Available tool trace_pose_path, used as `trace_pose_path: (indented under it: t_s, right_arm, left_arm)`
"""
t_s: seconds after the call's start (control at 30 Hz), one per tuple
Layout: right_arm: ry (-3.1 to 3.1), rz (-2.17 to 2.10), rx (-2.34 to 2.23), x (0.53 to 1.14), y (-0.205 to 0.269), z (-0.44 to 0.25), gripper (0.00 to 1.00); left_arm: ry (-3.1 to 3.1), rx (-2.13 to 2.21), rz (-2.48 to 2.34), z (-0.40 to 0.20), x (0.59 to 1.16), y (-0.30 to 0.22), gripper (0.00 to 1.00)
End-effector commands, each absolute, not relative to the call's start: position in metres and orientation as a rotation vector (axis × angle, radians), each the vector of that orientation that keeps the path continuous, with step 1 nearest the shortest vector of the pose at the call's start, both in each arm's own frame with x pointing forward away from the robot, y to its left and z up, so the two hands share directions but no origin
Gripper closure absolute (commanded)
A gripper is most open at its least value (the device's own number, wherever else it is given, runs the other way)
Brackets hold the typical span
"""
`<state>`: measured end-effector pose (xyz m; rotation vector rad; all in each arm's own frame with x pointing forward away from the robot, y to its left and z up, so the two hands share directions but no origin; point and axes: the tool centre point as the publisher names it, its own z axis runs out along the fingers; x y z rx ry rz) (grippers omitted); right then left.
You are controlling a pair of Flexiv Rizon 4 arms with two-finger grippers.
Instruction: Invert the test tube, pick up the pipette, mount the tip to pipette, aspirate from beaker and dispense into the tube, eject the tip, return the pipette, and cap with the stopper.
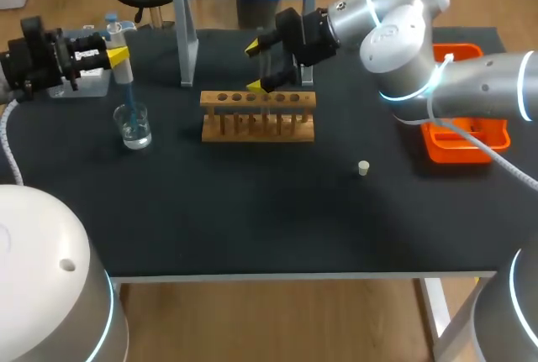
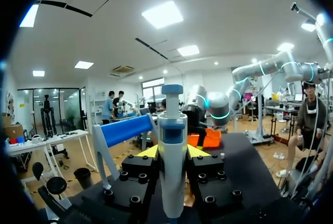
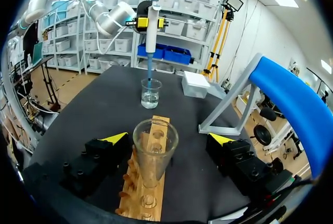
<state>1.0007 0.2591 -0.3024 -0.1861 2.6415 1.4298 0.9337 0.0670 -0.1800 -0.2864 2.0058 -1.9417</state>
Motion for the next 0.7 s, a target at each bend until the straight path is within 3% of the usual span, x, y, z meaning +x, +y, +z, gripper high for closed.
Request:
trace_pose_path:
  t_s: [0.03, 0.7]
  right_arm:
    - [2.645, 1.428, -0.188, 1.001, 0.258, -0.302, 0.00]
    - [2.645, 1.428, -0.188, 1.001, 0.258, -0.302, 0.00]
  left_arm:
    - [2.024, -0.299, -1.915, -0.169, 0.930, 0.064, 1.00]
    - [2.100, -0.230, -1.837, -0.106, 0.922, 0.039, 1.00]
